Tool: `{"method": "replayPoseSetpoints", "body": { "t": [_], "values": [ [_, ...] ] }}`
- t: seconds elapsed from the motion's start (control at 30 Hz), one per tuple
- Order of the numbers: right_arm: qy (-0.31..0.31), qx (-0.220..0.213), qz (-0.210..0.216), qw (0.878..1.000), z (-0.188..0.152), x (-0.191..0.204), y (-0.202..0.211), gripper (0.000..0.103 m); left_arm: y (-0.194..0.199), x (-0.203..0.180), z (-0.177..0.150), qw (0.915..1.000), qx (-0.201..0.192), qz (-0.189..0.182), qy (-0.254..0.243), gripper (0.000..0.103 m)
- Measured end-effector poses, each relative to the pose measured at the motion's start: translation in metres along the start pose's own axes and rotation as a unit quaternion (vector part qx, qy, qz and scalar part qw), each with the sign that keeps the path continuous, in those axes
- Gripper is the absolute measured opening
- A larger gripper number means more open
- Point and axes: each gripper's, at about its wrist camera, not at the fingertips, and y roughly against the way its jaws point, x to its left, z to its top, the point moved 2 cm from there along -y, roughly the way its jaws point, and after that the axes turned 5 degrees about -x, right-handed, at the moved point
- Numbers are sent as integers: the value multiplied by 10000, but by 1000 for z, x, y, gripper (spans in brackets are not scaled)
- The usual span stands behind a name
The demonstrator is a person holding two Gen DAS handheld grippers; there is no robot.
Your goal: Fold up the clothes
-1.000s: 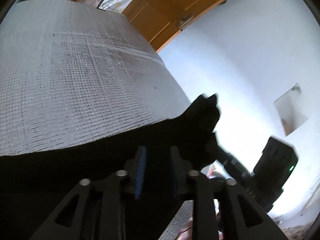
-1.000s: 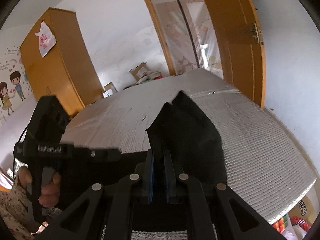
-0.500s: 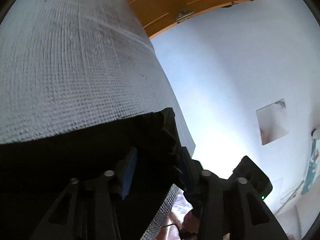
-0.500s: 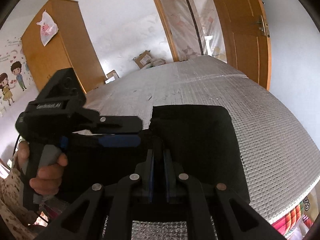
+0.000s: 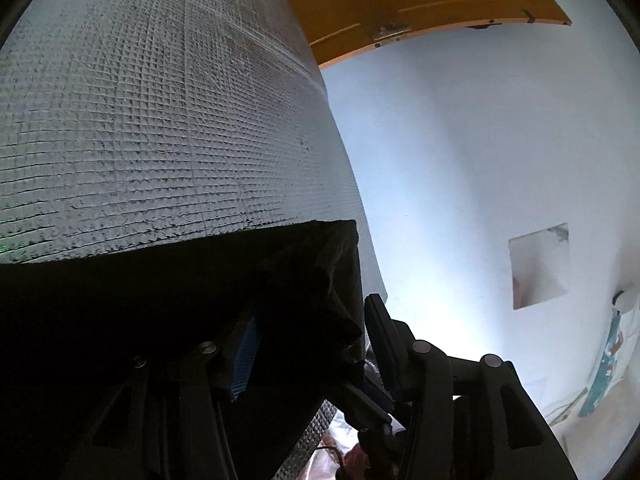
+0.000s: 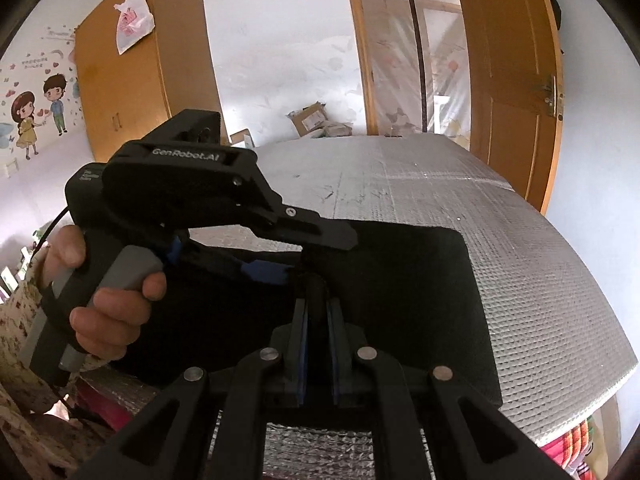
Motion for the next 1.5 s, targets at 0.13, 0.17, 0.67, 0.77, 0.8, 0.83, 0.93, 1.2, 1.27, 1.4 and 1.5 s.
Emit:
{"method": "replayPoseSetpoints", "body": {
  "t": [0.13,0.17,0.67,0.77,0.8,0.83,0.93,1.2,1.27,1.4,1.5],
  "values": [
    [-37,-30,157,9999,4,7,1,9,18,3,-6,9999,-37,84,-78,47],
    [-24,-32,208,9998,5,9,1,9,20,4,-6,9999,-39,107,-93,45],
    [84,-77,825,9965,18,47,1,8,73,2,-19,9969,-381,555,-416,23],
    [146,-62,969,9952,20,59,-2,8,80,6,-23,9961,-497,610,-387,23],
    [162,-53,1013,9947,20,63,-3,8,85,7,-25,9959,-532,620,-377,23],
    [170,-42,1052,9943,20,66,-4,8,90,8,-27,9957,-565,635,-372,23],
    [212,17,1123,9934,19,75,-8,8,93,9,-28,9944,-654,732,-400,23],
    [109,242,1311,9910,7,89,-21,8,112,33,-34,9917,-793,981,-238,23],
    [107,325,1302,9909,4,90,-30,8,114,39,-33,9909,-817,1053,-181,23],
    [79,510,1286,9904,-1,90,-48,8,119,44,-28,9865,-921,1340,-197,23],
    [50,620,1265,9900,-7,89,-54,8,122,46,-27,9853,-985,1384,-185,23]
  ]
}}
